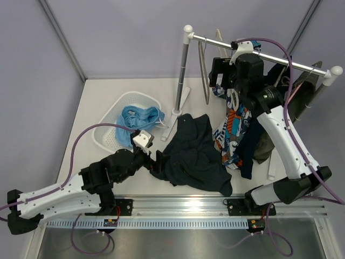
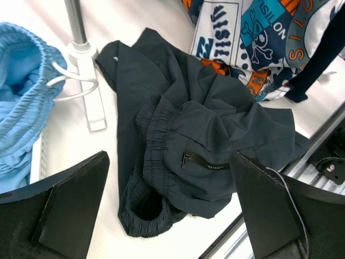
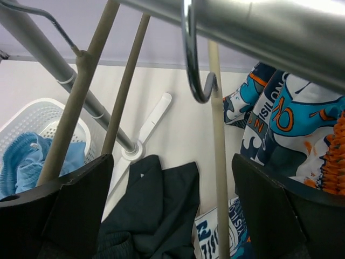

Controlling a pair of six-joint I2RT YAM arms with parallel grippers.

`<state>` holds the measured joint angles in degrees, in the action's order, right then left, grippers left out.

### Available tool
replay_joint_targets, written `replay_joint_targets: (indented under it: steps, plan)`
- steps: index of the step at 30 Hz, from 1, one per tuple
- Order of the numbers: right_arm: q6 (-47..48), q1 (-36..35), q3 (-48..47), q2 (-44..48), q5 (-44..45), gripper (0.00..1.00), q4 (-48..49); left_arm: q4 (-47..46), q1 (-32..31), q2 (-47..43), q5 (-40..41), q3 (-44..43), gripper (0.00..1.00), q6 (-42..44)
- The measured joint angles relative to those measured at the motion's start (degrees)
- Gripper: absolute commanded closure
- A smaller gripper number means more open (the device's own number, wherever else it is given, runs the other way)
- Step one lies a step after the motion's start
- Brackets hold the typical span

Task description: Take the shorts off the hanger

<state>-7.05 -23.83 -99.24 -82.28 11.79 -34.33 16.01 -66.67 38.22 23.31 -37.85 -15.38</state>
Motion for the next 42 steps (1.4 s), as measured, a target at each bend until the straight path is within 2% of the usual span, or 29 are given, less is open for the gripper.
replay_joint_targets:
  steps: [7,13,21,26,30,31,33,34,37,38,39,41,42]
  plan:
    - [2.9,0.0,1.9,7.8,-4.0,0.0,-0.2,-3.0,0.0,7.3,-3.5,-0.2,0.01,2.8]
    - [7.7,0.2,4.1,16.6,-8.9,0.01,-3.5,-6.4,1.0,18.6,-6.8,-2.2,0.01,6.1]
    - [15.9,0.5,9.5,27.0,-15.7,0.0,-8.4,-12.9,4.5,39.3,-14.6,-9.6,0.01,6.4]
    - [18.3,0.7,10.4,30.7,-17.6,0.01,-8.9,-11.8,4.6,53.3,-18.3,-18.3,0.07,6.7]
    - [18.9,1.0,10.4,32.5,-18.9,0.0,-8.9,-8.0,4.5,60.1,-16.7,-21.4,0.13,6.8]
    - [18.9,1.1,10.4,32.8,-19.0,0.01,-8.9,-7.0,4.5,61.3,-15.6,-21.7,0.2,6.7]
    - [18.9,1.3,10.4,33.1,-19.5,0.0,-8.9,-5.2,4.6,62.8,-13.6,-21.7,0.28,6.2]
    - [18.8,1.4,10.5,33.1,-19.9,0.01,-8.9,-4.5,4.7,63.4,-12.7,-21.7,0.39,6.0]
    - [18.6,1.5,10.5,33.0,-20.6,0.01,-8.9,-3.8,5.4,64.7,-12.0,-21.7,0.6,4.7]
    - [18.4,1.5,10.5,33.0,-20.9,0.01,-8.9,-4.0,5.7,64.9,-12.4,-21.9,0.8,4.2]
    - [18.3,1.5,10.5,33.0,-21.0,0.0,-8.9,-4.1,6.0,65.0,-12.8,-22.0,0.89,3.7]
    - [18.0,1.6,10.5,33.0,-21.2,0.0,-8.9,-4.4,6.5,64.9,-14.2,-21.9,1.0,3.4]
    - [17.9,1.6,10.5,33.0,-21.3,0.01,-8.9,-4.5,6.6,64.6,-14.6,-21.7,1.0,3.1]
